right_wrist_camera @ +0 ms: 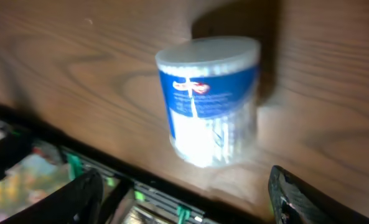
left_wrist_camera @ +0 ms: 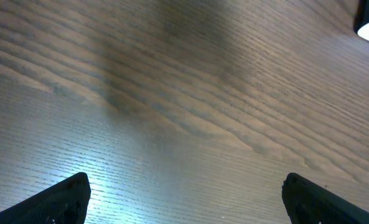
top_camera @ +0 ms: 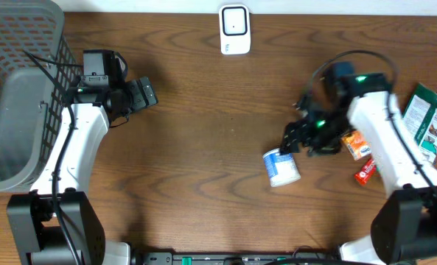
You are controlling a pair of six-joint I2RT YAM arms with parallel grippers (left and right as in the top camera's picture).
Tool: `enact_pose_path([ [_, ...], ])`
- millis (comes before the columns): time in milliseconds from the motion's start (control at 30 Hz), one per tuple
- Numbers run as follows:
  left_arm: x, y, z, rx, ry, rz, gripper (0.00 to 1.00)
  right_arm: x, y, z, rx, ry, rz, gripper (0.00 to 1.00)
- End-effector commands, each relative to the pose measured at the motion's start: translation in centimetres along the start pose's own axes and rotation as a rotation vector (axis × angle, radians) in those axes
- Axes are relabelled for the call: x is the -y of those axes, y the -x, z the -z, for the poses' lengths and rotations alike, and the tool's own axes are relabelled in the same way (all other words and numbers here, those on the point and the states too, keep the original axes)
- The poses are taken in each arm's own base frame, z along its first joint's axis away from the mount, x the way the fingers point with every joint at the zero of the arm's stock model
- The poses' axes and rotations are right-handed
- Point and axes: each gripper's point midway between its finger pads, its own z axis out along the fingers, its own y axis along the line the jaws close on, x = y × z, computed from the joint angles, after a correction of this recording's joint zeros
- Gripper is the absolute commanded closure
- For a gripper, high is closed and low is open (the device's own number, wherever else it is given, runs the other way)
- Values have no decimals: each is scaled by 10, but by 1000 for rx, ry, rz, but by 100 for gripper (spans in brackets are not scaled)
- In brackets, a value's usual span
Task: Scan the item barcode
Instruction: 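Move the right gripper down onto the white-and-blue cotton-swab tub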
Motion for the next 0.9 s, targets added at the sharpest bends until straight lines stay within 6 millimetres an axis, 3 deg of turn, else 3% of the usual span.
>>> enact_pose_path([
  [0, 3, 8, 5, 22, -8, -3, 2, 8, -4, -18, 3, -163, -62, 20],
  [267, 13, 9, 5, 25, -63, -60, 2, 7, -7, -45, 65, -461, 0, 13],
  [333, 31, 6, 7, 12, -167, -180, 2, -2, -8, -52, 69, -447, 12, 11],
  [433, 45, 0, 9, -9, -251, -215, 2, -11, -13, -62, 63, -421, 9, 11],
  [667, 53, -11, 3, -42, -264, -233, 2, -18, -5, -77, 95, -401, 114, 14],
  [867, 67, -30, -5, -87, -278, -285, 2, -46, 1, -86, 99, -281, 276, 11],
])
